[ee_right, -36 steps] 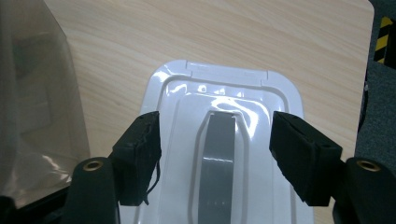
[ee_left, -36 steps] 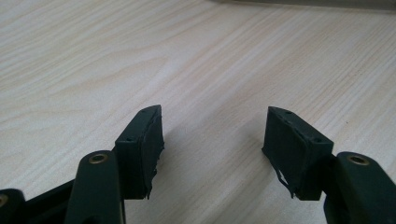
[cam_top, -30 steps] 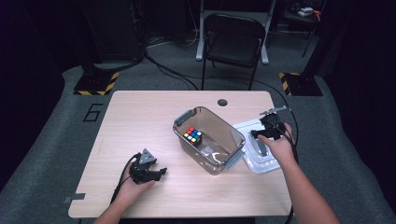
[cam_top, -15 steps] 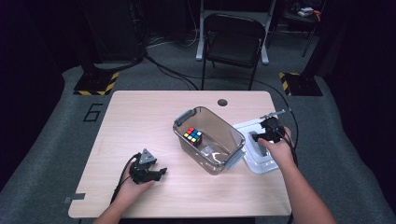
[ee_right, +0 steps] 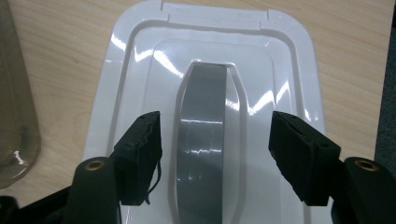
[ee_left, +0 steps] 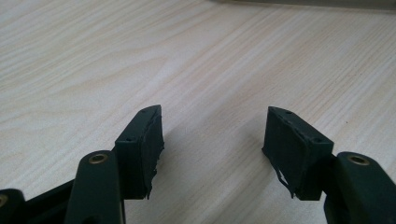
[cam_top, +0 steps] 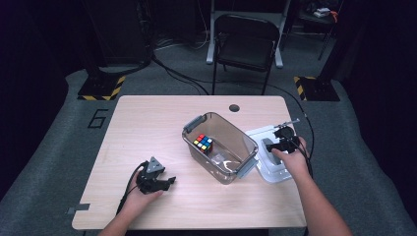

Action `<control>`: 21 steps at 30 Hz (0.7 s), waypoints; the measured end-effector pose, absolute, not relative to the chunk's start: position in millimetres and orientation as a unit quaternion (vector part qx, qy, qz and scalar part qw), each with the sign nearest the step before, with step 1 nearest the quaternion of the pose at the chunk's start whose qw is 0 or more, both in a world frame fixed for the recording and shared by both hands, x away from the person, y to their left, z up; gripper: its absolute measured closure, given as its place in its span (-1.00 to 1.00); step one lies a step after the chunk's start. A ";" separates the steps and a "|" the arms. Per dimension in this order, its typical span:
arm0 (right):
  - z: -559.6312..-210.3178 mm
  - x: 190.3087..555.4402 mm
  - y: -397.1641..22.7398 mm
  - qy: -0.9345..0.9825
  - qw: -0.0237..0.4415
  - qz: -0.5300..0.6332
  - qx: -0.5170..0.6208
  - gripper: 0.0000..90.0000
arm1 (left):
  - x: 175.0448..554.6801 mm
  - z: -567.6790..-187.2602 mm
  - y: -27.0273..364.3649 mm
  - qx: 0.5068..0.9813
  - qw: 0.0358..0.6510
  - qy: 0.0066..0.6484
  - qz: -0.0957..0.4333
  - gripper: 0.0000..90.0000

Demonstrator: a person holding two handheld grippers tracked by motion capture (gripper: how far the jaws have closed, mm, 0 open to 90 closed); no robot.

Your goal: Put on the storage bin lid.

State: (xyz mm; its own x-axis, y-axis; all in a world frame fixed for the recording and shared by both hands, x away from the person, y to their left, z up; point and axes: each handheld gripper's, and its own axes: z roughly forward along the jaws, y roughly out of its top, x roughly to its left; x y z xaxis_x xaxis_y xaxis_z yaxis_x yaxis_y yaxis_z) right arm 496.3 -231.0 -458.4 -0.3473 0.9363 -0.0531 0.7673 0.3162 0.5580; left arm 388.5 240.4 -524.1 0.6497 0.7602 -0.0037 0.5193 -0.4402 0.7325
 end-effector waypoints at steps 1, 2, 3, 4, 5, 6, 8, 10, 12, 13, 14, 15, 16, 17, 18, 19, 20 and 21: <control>-458.8 495.8 -230.6 0.788 0.183 0.225 0.544 -0.23 | 388.5 -524.1 240.4 0.832 0.364 0.384 0.166 -0.17; -460.1 495.9 -230.9 0.787 0.182 0.225 0.545 -0.23 | 388.5 -524.1 240.4 0.832 0.364 0.384 0.166 -0.17; -461.0 496.1 -231.6 0.787 0.182 0.225 0.545 -0.20 | 388.5 -524.1 240.4 0.832 0.364 0.384 0.166 -0.17; -462.0 496.0 -232.0 0.785 0.182 0.225 0.548 -0.18 | 388.5 -524.1 240.4 0.832 0.364 0.384 0.166 -0.17; -462.5 496.2 -232.6 0.785 0.180 0.226 0.547 -0.16 | 388.5 -524.1 240.4 0.832 0.364 0.384 0.166 -0.17; -463.1 495.7 -232.6 0.782 0.175 0.226 0.553 -0.14 | 388.5 -524.1 240.4 0.832 0.364 0.384 0.166 -0.17; -465.0 496.1 -234.3 0.782 0.172 0.233 0.553 -0.07 | 388.5 -524.1 240.4 0.832 0.364 0.384 0.166 -0.17; -465.8 495.8 -235.2 0.780 0.169 0.233 0.555 -0.02 | 388.5 -523.4 240.9 0.835 0.361 0.383 0.162 -0.17; -466.3 495.3 -235.5 0.778 0.167 0.233 0.560 0.02 | 388.5 -523.7 240.7 0.834 0.362 0.384 0.163 -0.17; -466.6 495.2 -235.8 0.777 0.164 0.234 0.560 0.02 | 388.5 -523.4 240.9 0.835 0.361 0.383 0.161 -0.17; -467.0 495.3 -236.1 0.778 0.166 0.232 0.560 0.03 | 388.4 -523.6 240.7 0.834 0.362 0.384 0.163 -0.17; -467.5 495.7 -236.6 0.780 0.165 0.232 0.557 0.04 | 388.4 -523.6 240.8 0.834 0.362 0.383 0.163 -0.17; -467.8 495.6 -236.3 0.780 0.165 0.231 0.558 0.05 | 388.5 -523.5 240.8 0.834 0.361 0.383 0.162 -0.17; -468.0 495.7 -236.2 0.781 0.164 0.230 0.557 0.07 | 388.5 -523.7 240.7 0.834 0.362 0.384 0.163 -0.17; -468.2 495.7 -236.0 0.782 0.162 0.230 0.555 0.10 | 388.5 -523.5 240.9 0.835 0.361 0.383 0.162 -0.17; -468.5 496.0 -236.1 0.784 0.163 0.230 0.553 0.12 | 388.5 -523.5 240.8 0.834 0.361 0.383 0.162 -0.17; -468.6 496.0 -235.9 0.786 0.164 0.228 0.551 0.15 | 388.5 -523.5 240.8 0.834 0.361 0.383 0.162 -0.17; -468.6 495.9 -235.3 0.785 0.164 0.227 0.553 0.18 | 388.5 -523.5 240.8 0.834 0.361 0.383 0.162 -0.17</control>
State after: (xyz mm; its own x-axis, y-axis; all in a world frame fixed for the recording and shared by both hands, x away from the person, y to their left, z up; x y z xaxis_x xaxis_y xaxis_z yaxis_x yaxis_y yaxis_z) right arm 495.9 -235.3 -468.6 -0.3356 0.9420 -0.0054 0.7931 0.2857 0.5379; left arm 388.5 240.8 -523.5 0.6533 0.7571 -0.0061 0.5224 -0.4449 0.7275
